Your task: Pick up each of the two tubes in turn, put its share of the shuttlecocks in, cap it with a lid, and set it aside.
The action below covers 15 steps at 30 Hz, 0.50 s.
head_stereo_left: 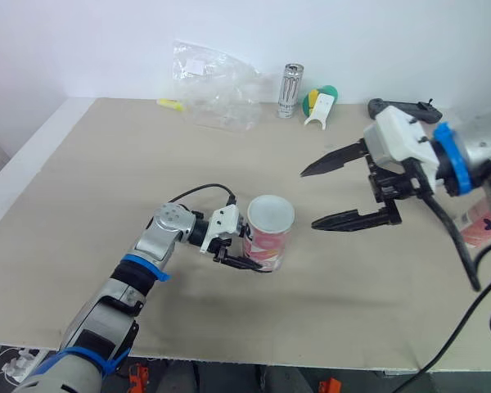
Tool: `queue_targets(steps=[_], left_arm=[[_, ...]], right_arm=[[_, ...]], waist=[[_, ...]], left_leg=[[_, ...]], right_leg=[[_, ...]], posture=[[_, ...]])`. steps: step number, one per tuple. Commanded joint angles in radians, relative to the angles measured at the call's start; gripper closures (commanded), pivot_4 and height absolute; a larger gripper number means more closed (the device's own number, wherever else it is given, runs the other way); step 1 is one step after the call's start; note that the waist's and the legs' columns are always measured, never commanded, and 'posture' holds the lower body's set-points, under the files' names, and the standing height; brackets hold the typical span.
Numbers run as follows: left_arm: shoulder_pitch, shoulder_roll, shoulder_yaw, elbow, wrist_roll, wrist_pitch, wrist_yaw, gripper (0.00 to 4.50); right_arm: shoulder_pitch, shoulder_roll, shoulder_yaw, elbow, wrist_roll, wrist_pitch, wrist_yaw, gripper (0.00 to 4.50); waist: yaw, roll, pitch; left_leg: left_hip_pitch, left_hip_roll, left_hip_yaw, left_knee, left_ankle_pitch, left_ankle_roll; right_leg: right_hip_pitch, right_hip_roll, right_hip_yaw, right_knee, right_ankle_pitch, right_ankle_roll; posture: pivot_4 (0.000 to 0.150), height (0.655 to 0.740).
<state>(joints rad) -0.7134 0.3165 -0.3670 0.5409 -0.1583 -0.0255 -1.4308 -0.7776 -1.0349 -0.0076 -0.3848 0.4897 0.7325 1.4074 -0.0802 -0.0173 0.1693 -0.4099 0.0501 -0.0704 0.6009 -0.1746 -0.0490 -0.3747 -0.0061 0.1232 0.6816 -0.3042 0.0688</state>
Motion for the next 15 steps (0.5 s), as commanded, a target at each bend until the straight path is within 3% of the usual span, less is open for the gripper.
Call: queue_targets(steps=[1, 6, 15], left_arm=[[0.0, 0.007, 0.0, -0.034, -0.004, 0.007, -0.038, 0.02], [0.034, 0.06, 0.023, -0.06, 0.038, -0.077, 0.008, 0.02], [0.094, 0.204, 0.141, -0.078, 0.007, -0.068, 0.067, 0.02]], right_arm=[[0.078, -0.024, -0.085, -0.09, 0.049, 0.052, -0.071, 0.0], [0.26, -0.049, -0.197, -0.179, 0.075, 0.105, -0.169, 0.0], [0.536, -0.046, -0.341, -0.241, 0.095, 0.087, -0.24, 0.0]], waist=[[0.005, 0.0, 0.001], [0.013, 0.001, 0.002], [0.011, 0.001, 0.003]], left_leg=[[-0.002, 0.0, 0.0, 0.0, 0.0, 0.0], [-0.015, 0.0, -0.001, 0.002, 0.0, 0.0], [-0.014, 0.0, -0.001, 0.002, 0.0, 0.0]], right_leg=[[-0.001, 0.0, -0.001, 0.0, 0.0, 0.0], [-0.011, -0.001, -0.001, 0.0, 0.002, -0.004], [-0.012, -0.001, -0.001, 0.0, 0.001, 0.001]], posture=[[0.15, 0.74], [0.15, 0.74], [0.15, 0.74]])
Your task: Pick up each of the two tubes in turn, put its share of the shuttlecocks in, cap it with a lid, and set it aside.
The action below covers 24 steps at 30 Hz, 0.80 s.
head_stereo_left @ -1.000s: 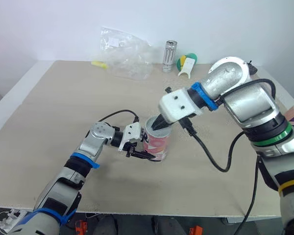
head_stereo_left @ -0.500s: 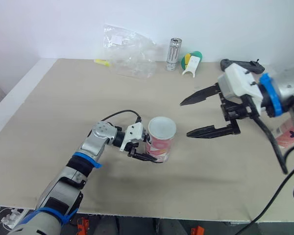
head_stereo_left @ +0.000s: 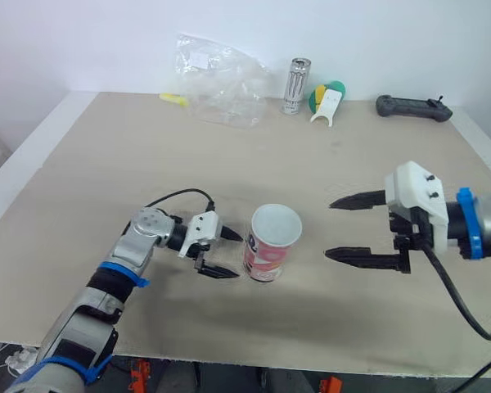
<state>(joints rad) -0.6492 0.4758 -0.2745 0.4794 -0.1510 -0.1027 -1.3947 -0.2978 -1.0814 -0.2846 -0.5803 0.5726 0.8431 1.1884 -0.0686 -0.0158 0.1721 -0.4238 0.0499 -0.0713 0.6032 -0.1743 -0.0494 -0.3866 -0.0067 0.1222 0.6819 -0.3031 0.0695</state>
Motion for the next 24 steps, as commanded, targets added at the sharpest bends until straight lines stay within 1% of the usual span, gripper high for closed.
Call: queue_targets(steps=[1, 3, 5, 6, 7, 8, 10, 11, 13, 18, 21, 24], left_arm=[[0.034, 0.049, 0.054, -0.023, -0.005, 0.011, 0.035, 0.02], [0.038, 0.051, 0.058, -0.03, -0.007, 0.012, 0.037, 0.02], [0.09, 0.082, 0.164, -0.214, -0.187, 0.134, 0.013, 0.02], [0.111, 0.099, 0.207, -0.298, -0.262, 0.197, 0.006, 0.02], [0.13, 0.118, 0.239, -0.371, -0.325, 0.265, 0.004, 0.02], [0.145, 0.138, 0.253, -0.422, -0.36, 0.318, 0.004, 0.02], [0.184, 0.194, 0.274, -0.534, -0.424, 0.405, -0.01, 0.02], [0.201, 0.219, 0.283, -0.582, -0.45, 0.435, -0.015, 0.02], [0.231, 0.275, 0.314, -0.676, -0.513, 0.504, -0.019, 0.02], [0.252, 0.355, 0.374, -0.782, -0.596, 0.588, -0.005, 0.02], [0.245, 0.369, 0.388, -0.794, -0.619, 0.613, 0.013, 0.02], [0.266, 0.373, 0.389, -0.783, -0.608, 0.594, 0.003, 0.02]], right_arm=[[0.072, 0.001, -0.07, -0.05, 0.017, -0.03, -0.026, 0.0], [0.088, -0.003, -0.077, -0.053, 0.026, -0.04, -0.034, 0.0], [0.175, 0.078, -0.005, -0.066, -0.007, -0.094, -0.09, 0.0], [0.208, 0.12, 0.03, -0.061, -0.02, -0.114, -0.118, 0.0], [0.231, 0.163, 0.058, -0.05, -0.023, -0.131, -0.143, 0.0], [0.238, 0.197, 0.078, -0.033, -0.03, -0.15, -0.163, 0.0], [0.235, 0.252, 0.122, 0.011, -0.055, -0.184, -0.198, 0.0], [0.233, 0.264, 0.144, 0.024, -0.069, -0.198, -0.206, 0.0], [0.213, 0.287, 0.182, 0.038, -0.081, -0.221, -0.216, 0.0], [0.144, 0.339, 0.259, 0.077, -0.093, -0.251, -0.233, 0.0], [0.121, 0.357, 0.301, 0.089, -0.094, -0.257, -0.233, 0.0], [0.105, 0.371, 0.331, 0.099, -0.094, -0.261, -0.23, 0.0]], waist=[[0.0, 0.0, 0.0], [0.001, 0.0, 0.0], [0.002, -0.002, 0.001], [0.0, -0.01, 0.001], [0.0, -0.014, 0.003], [-0.001, -0.014, 0.004], [-0.003, -0.009, 0.008], [-0.002, -0.006, 0.009], [-0.003, -0.005, 0.009], [-0.002, -0.007, 0.011], [-0.001, -0.007, 0.011], [0.0, -0.008, 0.011]], left_leg=[[0.0, 0.0, 0.0, 0.0, 0.0, 0.0], [0.0, 0.0, 0.0, 0.0, 0.001, -0.001], [0.0, 0.0, 0.0, 0.001, 0.001, -0.002], [0.0, 0.0, 0.0, 0.001, 0.001, -0.002], [-0.001, 0.003, 0.0, 0.0, 0.001, -0.001], [-0.001, 0.004, -0.001, 0.0, 0.001, -0.002], [-0.004, 0.004, -0.001, 0.001, 0.001, -0.002], [-0.003, 0.003, -0.001, 0.001, 0.001, -0.002], [-0.003, 0.001, -0.001, 0.001, 0.002, -0.003], [-0.003, 0.002, -0.001, 0.001, 0.003, -0.005], [-0.003, 0.002, -0.001, 0.001, 0.004, -0.006], [-0.003, 0.002, -0.001, 0.001, 0.004, -0.006]], right_leg=[[0.0, 0.0, 0.0, 0.0, 0.0, 0.0], [0.0, 0.0, 0.0, 0.0, 0.001, 0.001], [0.0, 0.0, 0.0, 0.0, 0.002, 0.002], [0.0, 0.0, 0.0, 0.0, 0.002, 0.001], [0.0, 0.002, -0.001, 0.0, 0.001, 0.0], [0.0, 0.003, -0.002, 0.0, 0.001, -0.001], [-0.003, 0.003, -0.002, 0.001, 0.001, -0.002], [-0.002, 0.002, -0.002, 0.0, 0.001, -0.001], [-0.002, 0.0, -0.002, 0.001, 0.001, 0.0], [-0.002, 0.001, -0.002, 0.001, 0.002, 0.0], [-0.002, 0.001, -0.002, 0.001, 0.003, 0.0], [-0.002, 0.0, -0.002, 0.0, 0.003, 0.0]], posture=[[0.15, 0.74], [0.15, 0.74], [0.15, 0.74], [0.15, 0.74], [0.15, 0.74], [0.15, 0.74], [0.15, 0.74], [0.15, 0.74], [0.15, 0.74], [0.15, 0.74], [0.15, 0.74], [0.15, 0.74]])
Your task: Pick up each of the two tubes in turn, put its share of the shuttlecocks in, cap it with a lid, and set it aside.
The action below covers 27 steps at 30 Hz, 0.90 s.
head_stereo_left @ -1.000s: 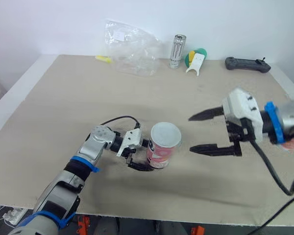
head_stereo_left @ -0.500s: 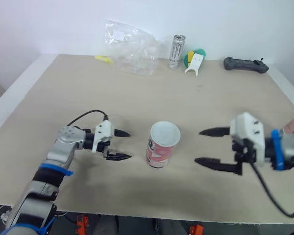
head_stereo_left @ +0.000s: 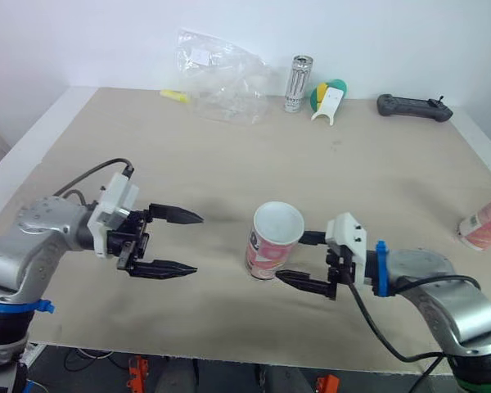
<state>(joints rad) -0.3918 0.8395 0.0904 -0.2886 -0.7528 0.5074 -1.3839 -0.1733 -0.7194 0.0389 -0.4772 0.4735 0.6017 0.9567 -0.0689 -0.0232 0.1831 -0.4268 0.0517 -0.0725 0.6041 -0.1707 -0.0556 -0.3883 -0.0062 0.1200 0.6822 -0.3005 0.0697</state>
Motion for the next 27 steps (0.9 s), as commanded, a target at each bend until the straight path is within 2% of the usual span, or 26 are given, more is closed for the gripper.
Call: queue_targets(steps=[1, 9, 15, 18, 20, 22, 25, 27], left_arm=[[0.019, 0.009, 0.022, -0.013, 0.001, -0.026, -0.013, 0.02], [0.073, 0.007, 0.002, -0.023, 0.019, -0.054, -0.025, 0.02], [0.043, 0.007, -0.012, -0.029, 0.018, -0.03, -0.006, 0.02], [0.022, -0.008, -0.014, -0.024, 0.019, -0.022, 0.021, 0.0], [0.002, -0.026, -0.017, -0.015, 0.009, -0.011, 0.039, 0.0], [-0.022, -0.056, -0.024, 0.002, -0.002, 0.012, 0.066, 0.0], [-0.056, -0.116, -0.07, 0.041, 0.04, -0.001, 0.098, 0.0], [-0.1, -0.167, -0.111, 0.072, 0.071, -0.013, 0.123, 0.0]], right_arm=[[-0.026, 0.016, 0.018, 0.002, 0.002, -0.025, 0.001, 0.0], [-0.088, 0.094, 0.084, 0.088, -0.051, -0.08, -0.031, 0.0], [-0.103, 0.117, 0.107, 0.104, -0.049, -0.081, -0.023, 0.0], [-0.098, 0.118, 0.1, 0.108, -0.046, -0.087, -0.024, 0.8], [-0.096, 0.118, 0.089, 0.106, -0.044, -0.082, -0.038, 1.61], [-0.091, 0.113, 0.066, 0.097, -0.032, -0.07, -0.051, 2.22], [-0.071, 0.093, 0.005, 0.075, -0.007, -0.061, -0.068, 2.22], [-0.043, 0.084, -0.088, 0.066, 0.024, -0.055, -0.097, 2.22]], waist=[[0.0, 0.0, 0.0], [-0.002, 0.0, 0.0], [-0.001, 0.0, 0.0], [-0.001, 0.0, 0.0], [0.0, 0.0, 0.0], [0.0, 0.0, 0.0], [0.005, 0.0, 0.0], [0.014, 0.0, 0.0]], left_leg=[[0.0, 0.0, 0.0, 0.0, 0.0, 0.0], [0.0, 0.001, 0.0, 0.0, 0.0, 0.0], [0.0, 0.001, 0.0, 0.0, 0.0, 0.0], [0.0, 0.001, 0.0, 0.0, 0.0, 0.0], [0.0, 0.001, 0.0, 0.0, 0.0, 0.0], [0.0, 0.0, 0.0, 0.0, 0.0, 0.0], [0.0, 0.0, 0.0, 0.001, 0.0, 0.0], [0.0, 0.0, 0.0, 0.001, 0.0, 0.0]], right_leg=[[0.0, 0.0, 0.0, 0.0, 0.0, 0.0], [-0.001, 0.001, 0.0, 0.0, 0.0, -0.001], [-0.001, 0.001, 0.0, 0.0, 0.0, -0.001], [-0.001, 0.001, 0.0, 0.0, 0.0, -0.001], [-0.001, 0.001, 0.0, 0.0, 0.0, -0.001], [0.0, 0.001, 0.0, 0.0, 0.001, -0.001], [0.0, 0.0, 0.0, 0.0, 0.001, 0.0], [0.0, 0.0, 0.0, 0.0, 0.001, 0.0]], posture=[[0.15, 0.74], [0.15, 0.74], [0.15, 0.74], [0.15, 0.74], [0.15, 0.74], [0.15, 0.74], [0.15, 0.74], [0.15, 0.74]])
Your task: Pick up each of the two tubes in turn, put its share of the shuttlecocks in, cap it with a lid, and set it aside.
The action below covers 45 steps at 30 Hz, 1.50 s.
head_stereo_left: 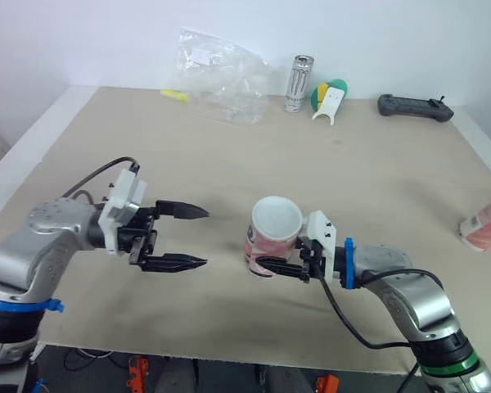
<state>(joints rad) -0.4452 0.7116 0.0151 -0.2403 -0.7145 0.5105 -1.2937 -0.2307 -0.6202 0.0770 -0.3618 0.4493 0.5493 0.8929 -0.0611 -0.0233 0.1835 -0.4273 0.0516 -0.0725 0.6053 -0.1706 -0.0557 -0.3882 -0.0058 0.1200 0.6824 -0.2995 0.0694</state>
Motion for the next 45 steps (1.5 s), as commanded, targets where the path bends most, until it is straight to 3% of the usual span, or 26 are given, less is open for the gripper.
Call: queue_targets(steps=[1, 4, 7, 11, 17, 25, 26, 29, 30, 38, 45], left_arm=[[-0.068, -0.062, -0.051, 0.037, 0.052, -0.025, 0.048, 0.0], [-0.155, -0.168, -0.101, 0.095, 0.121, -0.058, 0.131, 0.0], [-0.263, -0.322, -0.17, 0.204, 0.23, -0.123, 0.25, 0.0], [-0.313, -0.408, -0.195, 0.273, 0.285, -0.157, 0.293, 0.0], [-0.354, -0.48, -0.187, 0.362, 0.332, -0.202, 0.346, 0.0], [-0.349, -0.445, -0.194, 0.357, 0.347, -0.174, 0.317, 0.0], [-0.349, -0.439, -0.195, 0.357, 0.352, -0.179, 0.316, 0.0], [-0.351, -0.436, -0.194, 0.354, 0.351, -0.174, 0.316, 0.0], [-0.352, -0.435, -0.194, 0.351, 0.351, -0.173, 0.314, 0.0], [-0.334, -0.396, -0.177, 0.324, 0.336, -0.152, 0.286, 0.0], [-0.254, -0.269, -0.111, 0.265, 0.287, -0.066, 0.251, 0.0]], right_arm=[[0.027, -0.018, -0.166, -0.05, 0.056, -0.008, -0.048, 2.22], [0.051, -0.005, -0.308, 0.001, 0.041, -0.054, -0.138, 2.22], [0.009, 0.033, -0.496, 0.199, -0.034, -0.123, -0.372, 2.22], [-0.032, 0.051, -0.595, 0.401, -0.064, -0.159, -0.515, 2.22], [-0.062, 0.044, -0.648, 0.576, -0.072, -0.222, -0.584, 2.22], [-0.08, 0.028, -0.607, 0.638, -0.055, -0.182, -0.527, 2.22], [-0.081, 0.025, -0.596, 0.644, -0.059, -0.177, -0.515, 1.55], [-0.085, 0.012, -0.574, 0.651, -0.064, -0.156, -0.497, 0.25], [-0.086, 0.005, -0.566, 0.655, -0.071, -0.151, -0.499, 0.12], [-0.028, -0.062, -0.535, 0.646, -0.104, -0.092, -0.475, 0.12], [0.159, -0.118, -0.563, 0.447, -0.053, -0.022, -0.373, 0.12]], waist=[[0.012, 0.0, 0.0], [0.019, 0.0, 0.0], [0.026, 0.0, 0.0], [0.022, 0.0, 0.0], [0.006, 0.008, -0.001], [0.005, 0.008, -0.001], [0.005, 0.008, -0.001], [0.005, 0.008, -0.001], [0.006, 0.008, -0.001], [0.008, 0.009, 0.0], [0.012, 0.009, 0.0]], left_leg=[[0.0, 0.0, 0.0, 0.0, 0.0, 0.0], [-0.001, -0.001, 0.0, 0.002, 0.0, 0.0], [-0.001, -0.001, -0.001, 0.006, 0.0, 0.0], [-0.003, -0.004, 0.0, 0.012, 0.0, 0.0], [-0.001, -0.003, 0.002, 0.011, 0.0, 0.0], [-0.001, -0.004, 0.002, 0.011, 0.0, 0.001], [0.0, -0.004, 0.002, 0.011, 0.0, 0.001], [0.0, -0.004, 0.002, 0.012, 0.0, 0.001], [0.0, -0.004, 0.002, 0.012, 0.0, 0.001], [-0.001, -0.004, 0.002, 0.011, 0.0, 0.001], [-0.001, -0.004, 0.002, 0.011, 0.0, 0.001]], right_leg=[[0.0, 0.0, 0.0, 0.0, 0.0, 0.0], [0.0, 0.0, 0.0, 0.0, 0.001, 0.001], [0.003, 0.0, -0.001, 0.0, 0.005, -0.001], [0.004, -0.002, 0.003, -0.001, 0.009, 0.001], [0.003, -0.001, 0.006, 0.0, 0.009, -0.001], [0.004, -0.001, 0.006, 0.0, 0.01, 0.001], [0.004, -0.001, 0.006, 0.0, 0.01, 0.001], [0.005, -0.001, 0.006, 0.0, 0.009, 0.005], [0.005, -0.001, 0.006, 0.0, 0.009, 0.005], [0.005, -0.001, 0.006, 0.0, 0.008, 0.005], [0.005, -0.002, 0.006, -0.001, 0.006, 0.005]], posture=[[0.15, 0.74], [0.15, 0.74], [0.15, 0.74], [0.15, 0.74], [0.15, 0.74], [0.15, 0.74], [0.15, 0.74], [0.15, 0.74], [0.15, 0.74], [0.15, 0.74], [0.15, 0.74]])
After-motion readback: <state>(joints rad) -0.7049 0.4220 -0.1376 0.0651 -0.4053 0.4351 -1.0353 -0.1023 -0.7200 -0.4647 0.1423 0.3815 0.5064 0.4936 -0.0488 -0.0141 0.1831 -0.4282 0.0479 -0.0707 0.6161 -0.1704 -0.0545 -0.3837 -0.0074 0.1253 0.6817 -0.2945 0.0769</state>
